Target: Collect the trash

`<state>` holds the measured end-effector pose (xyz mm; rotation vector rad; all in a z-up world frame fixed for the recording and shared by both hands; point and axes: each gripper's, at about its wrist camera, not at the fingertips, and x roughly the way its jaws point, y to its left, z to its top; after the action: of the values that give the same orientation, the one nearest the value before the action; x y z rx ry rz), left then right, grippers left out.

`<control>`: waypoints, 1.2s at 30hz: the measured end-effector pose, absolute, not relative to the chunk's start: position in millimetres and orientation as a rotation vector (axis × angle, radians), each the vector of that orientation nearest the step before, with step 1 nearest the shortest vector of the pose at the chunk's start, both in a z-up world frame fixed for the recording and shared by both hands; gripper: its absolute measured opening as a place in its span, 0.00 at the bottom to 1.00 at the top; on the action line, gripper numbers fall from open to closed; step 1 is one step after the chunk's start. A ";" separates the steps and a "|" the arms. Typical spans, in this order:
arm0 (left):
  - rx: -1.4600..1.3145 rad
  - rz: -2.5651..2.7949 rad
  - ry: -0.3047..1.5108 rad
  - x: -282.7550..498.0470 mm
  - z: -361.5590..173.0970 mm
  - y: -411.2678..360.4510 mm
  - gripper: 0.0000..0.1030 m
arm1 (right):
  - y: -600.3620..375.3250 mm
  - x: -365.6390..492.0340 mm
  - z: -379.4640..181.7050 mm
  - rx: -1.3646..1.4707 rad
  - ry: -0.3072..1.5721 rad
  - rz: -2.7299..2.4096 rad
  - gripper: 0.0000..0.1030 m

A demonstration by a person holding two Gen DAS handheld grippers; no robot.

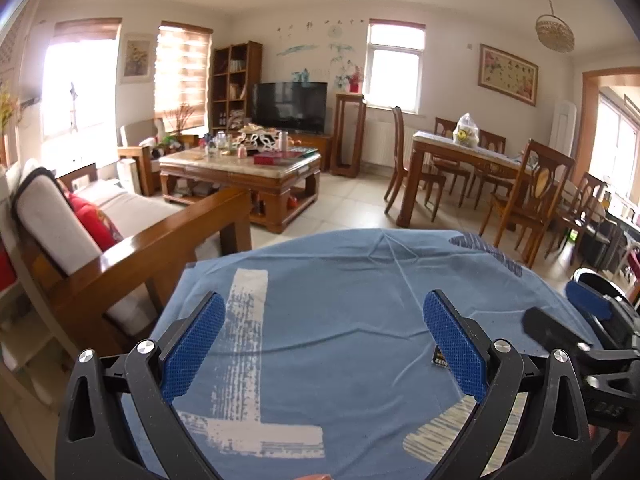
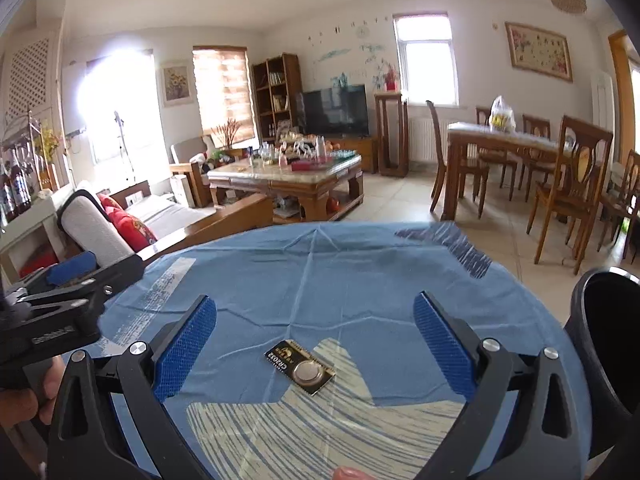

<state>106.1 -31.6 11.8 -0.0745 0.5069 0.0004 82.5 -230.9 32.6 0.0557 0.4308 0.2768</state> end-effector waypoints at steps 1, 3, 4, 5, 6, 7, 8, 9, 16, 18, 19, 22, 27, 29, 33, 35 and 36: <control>-0.071 0.004 0.509 107.1 9.6 -34.9 0.95 | -230.0 79.9 32.2 0.043 0.418 0.273 0.95; -0.063 0.009 0.510 109.3 6.6 -35.3 0.95 | -225.0 75.1 33.5 0.009 0.387 0.270 0.95; -0.061 0.011 0.511 110.2 4.4 -36.2 0.95 | -223.2 74.3 33.9 -0.004 0.379 0.271 0.95; -0.059 0.017 0.513 111.2 2.4 -36.0 0.95 | -221.9 74.4 34.2 -0.016 0.373 0.271 0.95; -0.058 0.019 0.515 112.0 0.2 -35.7 0.95 | -220.4 74.1 34.7 -0.031 0.368 0.268 0.95; -0.058 0.022 0.518 112.4 -2.8 -36.2 0.95 | -219.7 74.6 34.9 -0.039 0.364 0.265 0.95; -0.059 0.027 0.528 114.4 -5.1 -36.3 0.95 | -219.9 75.0 34.4 -0.043 0.360 0.261 0.95; -0.059 0.030 0.534 115.3 -5.9 -36.2 0.95 | -220.7 75.6 34.9 -0.047 0.354 0.252 0.95; -0.063 0.062 0.554 118.8 -8.6 -36.6 0.95 | -234.8 83.9 32.5 0.006 0.388 0.228 0.95; -0.067 0.066 0.563 119.9 -9.3 -37.1 0.95 | -236.4 85.5 33.1 0.016 0.397 0.230 0.95; -0.067 0.068 0.564 119.9 -9.6 -37.5 0.95 | -237.3 85.5 31.6 0.016 0.398 0.231 0.95; -0.065 0.064 0.560 119.8 -9.1 -38.0 0.95 | -236.5 85.0 31.8 0.012 0.396 0.231 0.95; -0.052 0.069 0.551 117.9 -8.9 -41.2 0.95 | -239.5 84.8 30.7 0.015 0.398 0.231 0.95; -0.053 0.071 0.549 116.6 -8.5 -42.1 0.95 | -240.3 84.8 29.4 0.018 0.402 0.231 0.95; -0.053 0.072 0.551 117.1 -9.1 -42.4 0.95 | -242.4 86.4 28.8 0.021 0.406 0.232 0.95; -0.052 0.074 0.552 116.4 -8.7 -43.7 0.95 | -242.3 86.3 27.5 0.021 0.408 0.231 0.95; -0.052 0.075 0.550 115.7 -8.2 -43.5 0.95 | -242.6 86.3 28.0 0.022 0.408 0.230 0.95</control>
<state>115.7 -43.5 -8.2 -0.0517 0.5498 0.0748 86.3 -242.6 28.0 0.0217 0.4077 0.2296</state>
